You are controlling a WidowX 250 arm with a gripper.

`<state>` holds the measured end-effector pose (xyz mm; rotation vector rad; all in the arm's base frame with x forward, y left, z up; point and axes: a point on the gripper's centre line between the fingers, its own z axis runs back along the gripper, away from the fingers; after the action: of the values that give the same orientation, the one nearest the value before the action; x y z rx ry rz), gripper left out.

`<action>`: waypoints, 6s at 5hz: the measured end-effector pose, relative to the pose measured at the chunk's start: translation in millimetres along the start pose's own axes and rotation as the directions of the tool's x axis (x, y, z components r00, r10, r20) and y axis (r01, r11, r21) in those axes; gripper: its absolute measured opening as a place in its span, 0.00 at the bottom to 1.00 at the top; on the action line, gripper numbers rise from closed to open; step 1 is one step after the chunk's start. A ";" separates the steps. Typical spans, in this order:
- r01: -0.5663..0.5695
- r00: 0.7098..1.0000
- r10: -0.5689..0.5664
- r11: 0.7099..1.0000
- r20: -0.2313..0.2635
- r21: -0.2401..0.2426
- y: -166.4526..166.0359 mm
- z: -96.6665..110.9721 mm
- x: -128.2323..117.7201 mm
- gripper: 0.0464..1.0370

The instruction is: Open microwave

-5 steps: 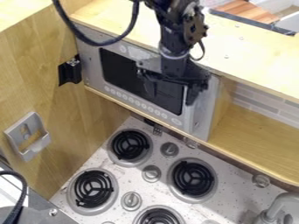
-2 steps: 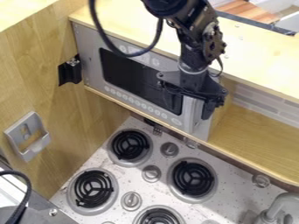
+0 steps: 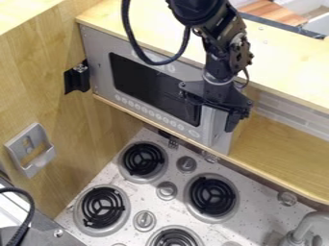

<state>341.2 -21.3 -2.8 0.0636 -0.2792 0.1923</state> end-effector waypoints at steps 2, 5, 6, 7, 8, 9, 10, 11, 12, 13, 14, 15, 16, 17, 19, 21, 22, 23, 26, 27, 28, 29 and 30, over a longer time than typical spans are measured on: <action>-0.006 0.999 0.005 0.999 0.032 0.039 2.0 -6.4 9.5 0.38; -0.038 0.999 0.037 0.998 0.027 0.054 11.8 -3.1 -14.9 0.30; -0.029 1.000 0.029 0.997 0.000 0.071 19.1 1.7 -32.4 0.30; -0.048 0.998 0.051 0.994 -0.028 0.095 29.8 7.2 -48.5 0.30; -0.052 0.997 0.057 0.993 -0.043 0.104 36.4 11.4 -61.3 0.30; -0.073 0.995 0.080 0.992 -0.056 0.107 41.8 13.1 -71.7 0.37; -0.117 0.989 0.126 0.987 -0.077 0.111 42.3 13.2 -75.9 0.69; -0.120 0.989 0.129 0.987 -0.076 0.111 41.7 14.1 -73.3 0.95; -0.109 0.990 0.119 0.987 -0.080 0.116 40.5 15.4 -71.8 0.96; -0.147 0.985 0.159 0.976 -0.064 0.162 44.4 28.0 -71.0 0.96; -0.195 0.981 0.194 0.960 0.023 0.200 44.4 64.5 -63.1 0.96; -0.219 0.973 0.196 0.952 0.125 0.211 41.3 99.9 -51.4 0.96; -0.196 0.970 0.164 0.965 0.182 0.172 28.8 108.8 -26.8 0.96; -0.088 0.985 0.073 0.992 0.154 0.096 4.2 82.7 -2.7 0.96; -0.048 0.995 0.043 0.998 0.094 0.043 -2.0 34.2 24.1 0.96; -0.106 0.994 0.104 0.989 0.026 0.104 19.6 21.2 0.1 0.96; -0.188 0.982 0.186 0.971 0.028 0.148 39.5 34.4 -14.7 0.96; -0.233 0.972 0.232 0.955 0.028 0.184 52.3 41.5 -27.0 0.96; -0.349 0.932 0.362 0.902 -0.007 0.254 95.8 40.8 -60.3 0.96; -0.388 0.912 0.410 0.876 -0.021 0.287 114.2 38.5 -70.5 0.96; -0.429 0.893 0.450 0.850 0.001 0.305 134.3 46.0 -76.0 0.96; -0.451 0.879 0.477 0.833 -0.001 0.322 148.9 46.4 -82.2 0.96; -0.464 0.871 0.492 0.823 -0.003 0.327 155.8 46.6 -86.8 0.96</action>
<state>216.1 111.6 23.2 0.3057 -0.1693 0.7442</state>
